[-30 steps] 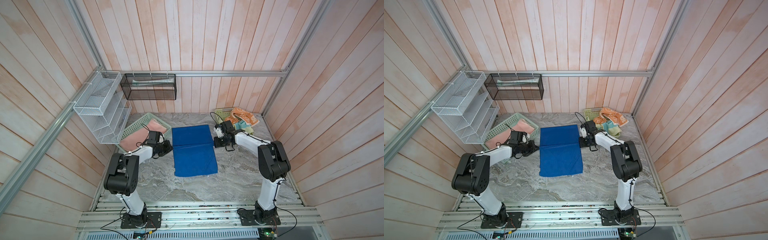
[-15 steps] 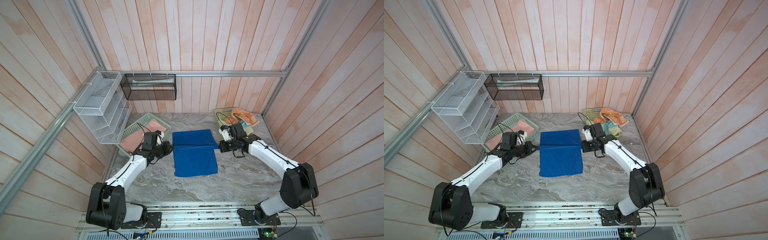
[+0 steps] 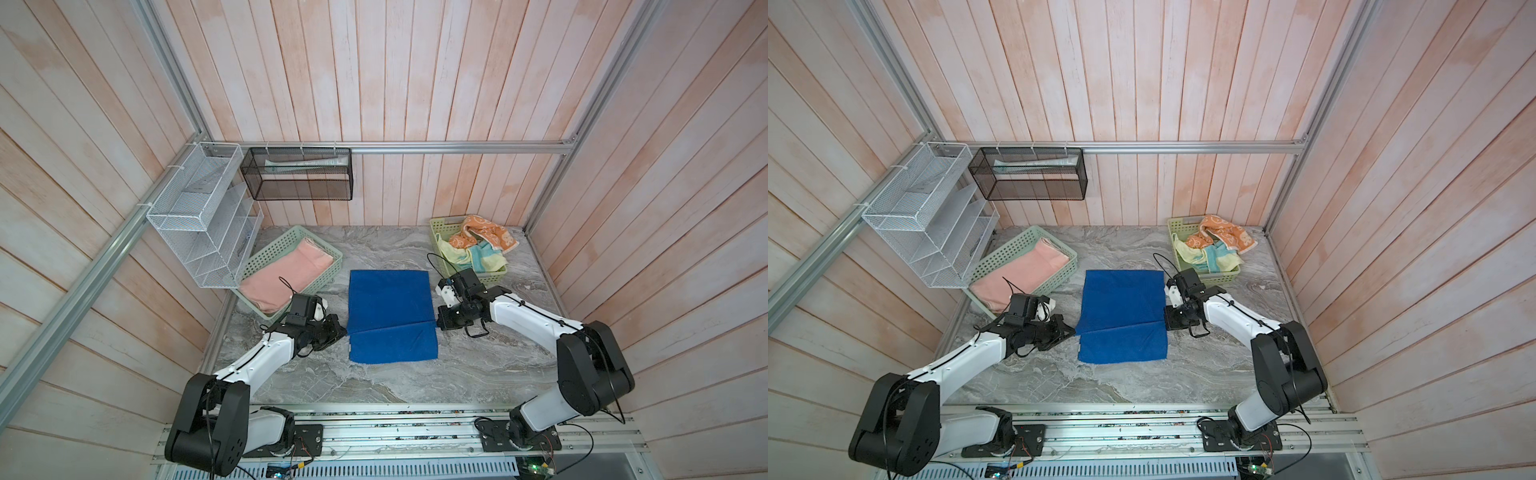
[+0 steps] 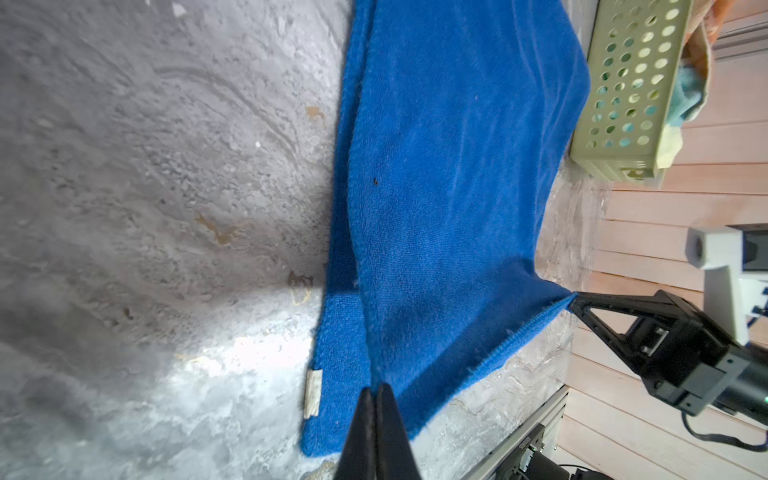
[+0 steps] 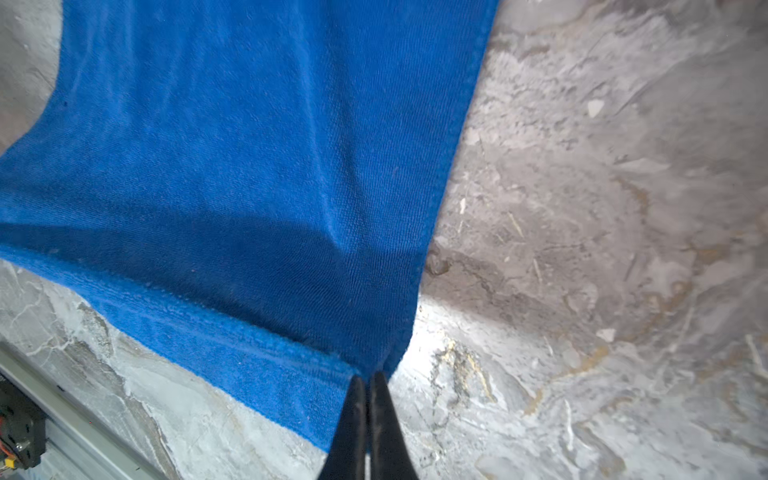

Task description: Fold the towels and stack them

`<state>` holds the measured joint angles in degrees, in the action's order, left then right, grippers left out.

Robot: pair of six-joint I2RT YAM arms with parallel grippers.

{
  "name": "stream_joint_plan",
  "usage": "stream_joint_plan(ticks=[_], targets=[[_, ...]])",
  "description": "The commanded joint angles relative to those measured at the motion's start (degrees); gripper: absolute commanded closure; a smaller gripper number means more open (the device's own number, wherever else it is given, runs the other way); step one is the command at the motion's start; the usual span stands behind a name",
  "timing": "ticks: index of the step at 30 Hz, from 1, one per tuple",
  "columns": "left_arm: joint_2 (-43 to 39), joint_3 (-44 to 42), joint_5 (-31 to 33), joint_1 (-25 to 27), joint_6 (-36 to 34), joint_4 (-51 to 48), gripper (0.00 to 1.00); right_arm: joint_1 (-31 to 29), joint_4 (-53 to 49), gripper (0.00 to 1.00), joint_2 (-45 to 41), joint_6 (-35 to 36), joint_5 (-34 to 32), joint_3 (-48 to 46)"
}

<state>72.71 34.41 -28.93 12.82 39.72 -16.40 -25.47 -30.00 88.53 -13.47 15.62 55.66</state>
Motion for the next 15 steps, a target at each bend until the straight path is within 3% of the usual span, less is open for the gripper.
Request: stream_joint_plan(ticks=[1,7,15], targets=[[-3.1,3.4,1.0,0.0,-0.5,-3.7,1.00,-0.4,-3.8,1.00,-3.3,-0.1,-1.5,2.4],[-9.3,6.8,2.6,0.1,-0.8,-10.0,1.00,-1.1,-8.9,1.00,-9.8,-1.2,-3.1,3.8],[-10.3,-6.2,0.6,4.4,6.4,-1.1,1.00,-3.6,-2.4,1.00,-11.8,-6.4,1.5,-8.9]])
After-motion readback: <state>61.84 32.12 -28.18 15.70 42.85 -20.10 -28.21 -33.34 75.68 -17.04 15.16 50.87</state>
